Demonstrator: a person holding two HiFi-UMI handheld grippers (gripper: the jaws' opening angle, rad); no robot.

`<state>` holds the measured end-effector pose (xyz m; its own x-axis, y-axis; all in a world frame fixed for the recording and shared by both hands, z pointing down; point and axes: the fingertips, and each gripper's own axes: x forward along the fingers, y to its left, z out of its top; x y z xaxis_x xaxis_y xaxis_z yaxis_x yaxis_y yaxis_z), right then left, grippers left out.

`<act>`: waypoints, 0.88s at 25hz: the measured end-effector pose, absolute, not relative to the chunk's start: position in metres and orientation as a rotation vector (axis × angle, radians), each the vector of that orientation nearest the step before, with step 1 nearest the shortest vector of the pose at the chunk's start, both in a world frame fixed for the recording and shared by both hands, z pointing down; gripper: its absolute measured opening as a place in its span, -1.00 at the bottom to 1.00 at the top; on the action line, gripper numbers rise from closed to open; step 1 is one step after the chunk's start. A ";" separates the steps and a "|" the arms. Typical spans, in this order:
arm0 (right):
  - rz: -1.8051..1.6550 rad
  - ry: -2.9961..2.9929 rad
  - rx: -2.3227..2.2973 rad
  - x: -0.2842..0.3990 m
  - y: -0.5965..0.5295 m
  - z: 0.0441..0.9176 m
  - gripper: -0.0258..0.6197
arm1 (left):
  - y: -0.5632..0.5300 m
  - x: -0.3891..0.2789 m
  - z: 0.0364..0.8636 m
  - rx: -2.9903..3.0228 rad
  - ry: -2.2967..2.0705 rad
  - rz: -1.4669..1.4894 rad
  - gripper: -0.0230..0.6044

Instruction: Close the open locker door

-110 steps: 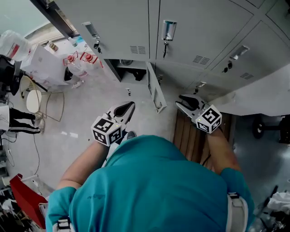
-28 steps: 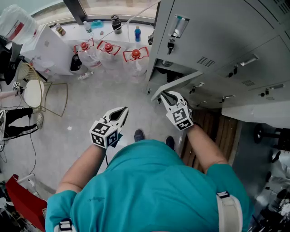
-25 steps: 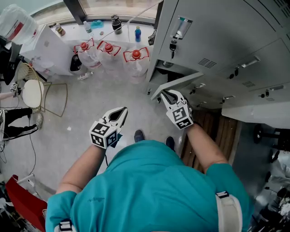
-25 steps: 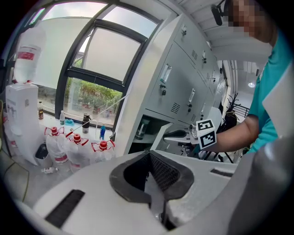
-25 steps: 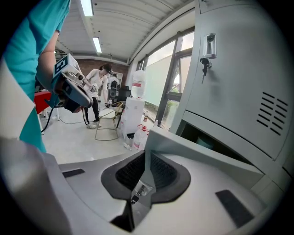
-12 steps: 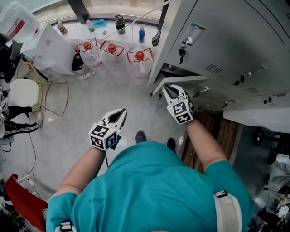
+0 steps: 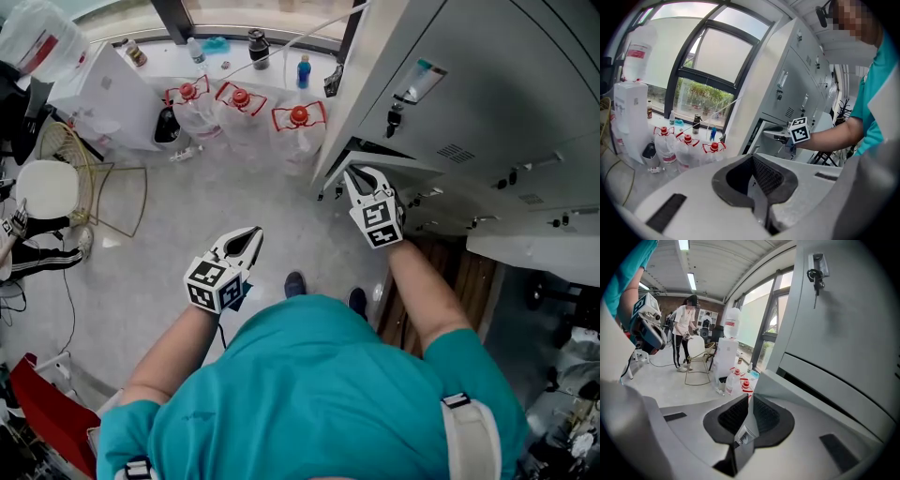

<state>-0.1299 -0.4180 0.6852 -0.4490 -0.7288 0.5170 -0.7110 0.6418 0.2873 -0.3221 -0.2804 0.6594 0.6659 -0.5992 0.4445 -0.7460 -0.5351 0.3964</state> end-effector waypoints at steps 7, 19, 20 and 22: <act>-0.024 -2.223 1.168 -0.129 -0.442 0.687 -0.83 | -0.286 -0.331 0.661 2.304 -1.051 0.344 -0.92; -0.027 -2.132 1.233 -0.130 -0.476 0.691 -0.92 | -0.290 -0.338 0.663 2.292 -1.060 0.336 -0.92; -0.021 -2.134 1.238 -0.130 -0.476 0.691 -0.92 | -0.291 -0.338 0.663 2.293 -1.062 0.335 -0.92; -0.010 -2.133 1.246 -0.130 -0.476 0.691 -0.92 | -0.291 -0.339 0.661 2.297 -1.064 0.331 -0.92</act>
